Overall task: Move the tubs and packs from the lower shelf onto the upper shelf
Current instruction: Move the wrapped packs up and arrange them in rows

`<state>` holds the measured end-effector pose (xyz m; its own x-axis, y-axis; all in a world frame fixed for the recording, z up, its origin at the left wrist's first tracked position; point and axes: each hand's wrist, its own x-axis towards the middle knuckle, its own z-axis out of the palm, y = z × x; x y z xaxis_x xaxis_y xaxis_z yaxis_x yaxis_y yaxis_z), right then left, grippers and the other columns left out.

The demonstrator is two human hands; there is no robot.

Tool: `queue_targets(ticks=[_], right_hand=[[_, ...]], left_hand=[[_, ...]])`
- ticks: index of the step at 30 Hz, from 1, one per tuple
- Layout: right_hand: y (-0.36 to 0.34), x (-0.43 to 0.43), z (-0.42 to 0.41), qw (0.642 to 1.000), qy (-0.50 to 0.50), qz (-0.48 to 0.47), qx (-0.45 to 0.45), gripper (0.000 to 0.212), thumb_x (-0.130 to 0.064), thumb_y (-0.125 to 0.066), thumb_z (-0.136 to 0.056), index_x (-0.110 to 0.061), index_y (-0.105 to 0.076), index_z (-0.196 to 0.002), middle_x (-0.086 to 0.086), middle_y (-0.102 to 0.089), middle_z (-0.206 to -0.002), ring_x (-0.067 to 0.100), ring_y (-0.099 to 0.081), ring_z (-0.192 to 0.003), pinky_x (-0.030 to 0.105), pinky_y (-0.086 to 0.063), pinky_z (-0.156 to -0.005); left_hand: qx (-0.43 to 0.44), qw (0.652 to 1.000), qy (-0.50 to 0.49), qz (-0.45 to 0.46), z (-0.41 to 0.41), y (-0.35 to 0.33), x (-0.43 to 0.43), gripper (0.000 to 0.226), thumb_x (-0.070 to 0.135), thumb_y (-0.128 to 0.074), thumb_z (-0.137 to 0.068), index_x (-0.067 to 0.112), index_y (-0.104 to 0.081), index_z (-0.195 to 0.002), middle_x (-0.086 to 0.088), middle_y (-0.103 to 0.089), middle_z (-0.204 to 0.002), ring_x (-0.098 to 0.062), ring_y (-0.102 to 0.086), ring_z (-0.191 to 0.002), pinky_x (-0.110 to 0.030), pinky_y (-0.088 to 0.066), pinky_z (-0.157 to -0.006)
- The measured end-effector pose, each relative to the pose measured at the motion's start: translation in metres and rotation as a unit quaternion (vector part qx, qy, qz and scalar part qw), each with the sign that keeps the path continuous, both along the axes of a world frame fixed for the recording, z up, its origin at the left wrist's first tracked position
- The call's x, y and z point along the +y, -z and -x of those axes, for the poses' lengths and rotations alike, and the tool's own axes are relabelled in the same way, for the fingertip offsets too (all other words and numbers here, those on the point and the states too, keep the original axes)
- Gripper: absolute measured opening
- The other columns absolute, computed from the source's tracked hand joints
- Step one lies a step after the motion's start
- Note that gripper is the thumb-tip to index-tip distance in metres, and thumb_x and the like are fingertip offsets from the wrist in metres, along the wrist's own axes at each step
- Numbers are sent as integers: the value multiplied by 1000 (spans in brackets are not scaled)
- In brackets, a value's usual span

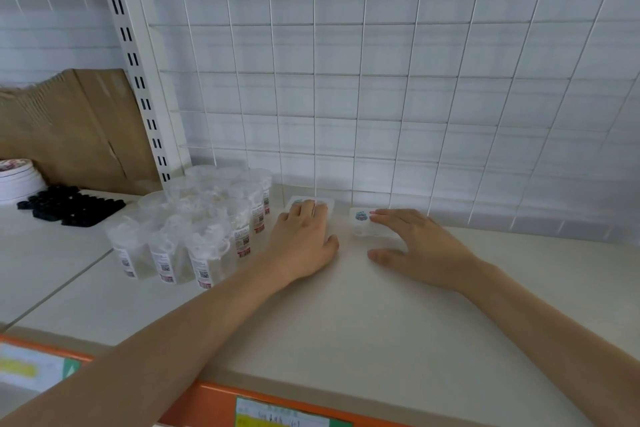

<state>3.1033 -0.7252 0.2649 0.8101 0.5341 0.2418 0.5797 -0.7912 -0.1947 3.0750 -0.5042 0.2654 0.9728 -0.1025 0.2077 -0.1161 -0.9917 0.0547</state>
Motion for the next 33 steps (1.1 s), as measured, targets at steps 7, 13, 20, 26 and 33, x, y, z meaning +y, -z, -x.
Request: queue_targets(ticks=[7, 13, 20, 26, 33], right_hand=[[6, 18, -9, 999, -26, 25, 19, 57, -48, -31, -103, -30, -17, -156, -17, -12, -161, 4, -7, -147, 30, -8, -121], [10, 19, -11, 998, -50, 11, 22, 57, -39, -32, -104, -28, -12, -157, -11, -4, -164, 7, -4, -150, 24, -2, -119], [8, 16, -6, 999, -9, -34, -21, 60, -34, -26, -85, -22, -48, -139, -7, -48, -144, 12, -38, -133, 26, -26, -108], [7, 17, -7, 999, -18, -24, -9, 76, -49, -20, -78, -24, -44, -145, -8, -40, -151, 11, -32, -139, 22, -19, -110], [5, 18, -5, 1000, -18, -22, -5, 66, -41, -32, -82, -24, -42, -146, -8, -38, -153, 11, -30, -140, 23, -19, -111]], left_hand=[[16, 1000, 6, -2, -1, 1, 2, 61, 42, -34, -102, 10, -17, -152, -8, -21, -156, -25, -18, -144, -42, -32, -109], [27, 1000, 10, -3, -1, 1, 4, 63, 41, -32, -103, 10, -12, -154, -9, -16, -158, -25, -14, -146, -43, -32, -111], [34, 999, 14, -4, -2, 0, 4, 63, 42, -33, -103, 10, -13, -154, -8, -16, -159, -24, -13, -147, -44, -31, -112], [37, 999, 16, -4, -2, -1, 4, 62, 41, -33, -103, 10, -15, -153, -8, -17, -157, -25, -14, -146, -44, -32, -111], [32, 999, 18, -10, -3, 0, 4, 62, 42, -34, -102, 10, -15, -153, -9, -20, -156, -26, -16, -145, -41, -28, -113]])
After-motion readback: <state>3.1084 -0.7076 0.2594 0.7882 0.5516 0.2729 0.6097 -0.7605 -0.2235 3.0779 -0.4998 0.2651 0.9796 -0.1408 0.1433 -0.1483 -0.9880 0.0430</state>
